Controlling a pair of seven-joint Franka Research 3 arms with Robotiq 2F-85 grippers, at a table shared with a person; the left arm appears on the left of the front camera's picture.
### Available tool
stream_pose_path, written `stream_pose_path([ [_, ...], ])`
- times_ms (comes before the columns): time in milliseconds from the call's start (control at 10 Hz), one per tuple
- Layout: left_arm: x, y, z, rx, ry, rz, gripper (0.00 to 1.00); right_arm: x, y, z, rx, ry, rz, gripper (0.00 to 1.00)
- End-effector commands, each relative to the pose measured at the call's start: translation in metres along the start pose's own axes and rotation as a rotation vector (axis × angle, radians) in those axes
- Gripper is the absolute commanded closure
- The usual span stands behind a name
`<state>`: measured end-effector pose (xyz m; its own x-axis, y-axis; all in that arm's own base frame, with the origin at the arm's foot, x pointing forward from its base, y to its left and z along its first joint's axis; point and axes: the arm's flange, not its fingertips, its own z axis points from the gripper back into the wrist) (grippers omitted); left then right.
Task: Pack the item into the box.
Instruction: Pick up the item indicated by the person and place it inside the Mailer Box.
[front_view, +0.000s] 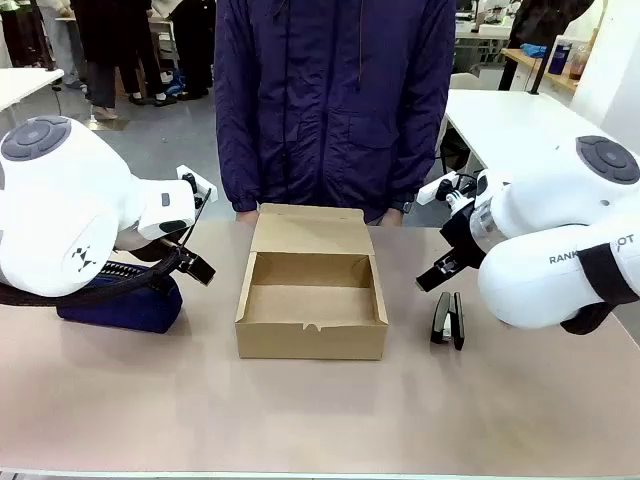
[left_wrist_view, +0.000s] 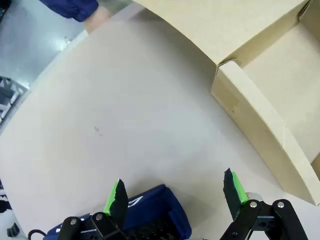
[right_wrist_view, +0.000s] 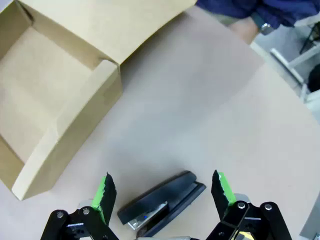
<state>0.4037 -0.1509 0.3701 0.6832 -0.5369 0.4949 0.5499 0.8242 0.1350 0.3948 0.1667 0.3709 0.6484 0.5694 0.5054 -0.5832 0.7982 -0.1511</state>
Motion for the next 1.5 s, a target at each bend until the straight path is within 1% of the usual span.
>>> stream_pose_path([
  [0, 0.0000, 0.0000, 0.0000, 0.000, 0.000, 0.000, 0.00, 0.0001, 0.0000, 0.0000, 0.000, 0.000, 0.000, 0.00],
  [1400, 0.0000, 0.0000, 0.0000, 0.000, 0.000, 0.000, 0.00, 0.0001, 0.0000, 0.0000, 0.000, 0.000, 0.000, 0.00],
])
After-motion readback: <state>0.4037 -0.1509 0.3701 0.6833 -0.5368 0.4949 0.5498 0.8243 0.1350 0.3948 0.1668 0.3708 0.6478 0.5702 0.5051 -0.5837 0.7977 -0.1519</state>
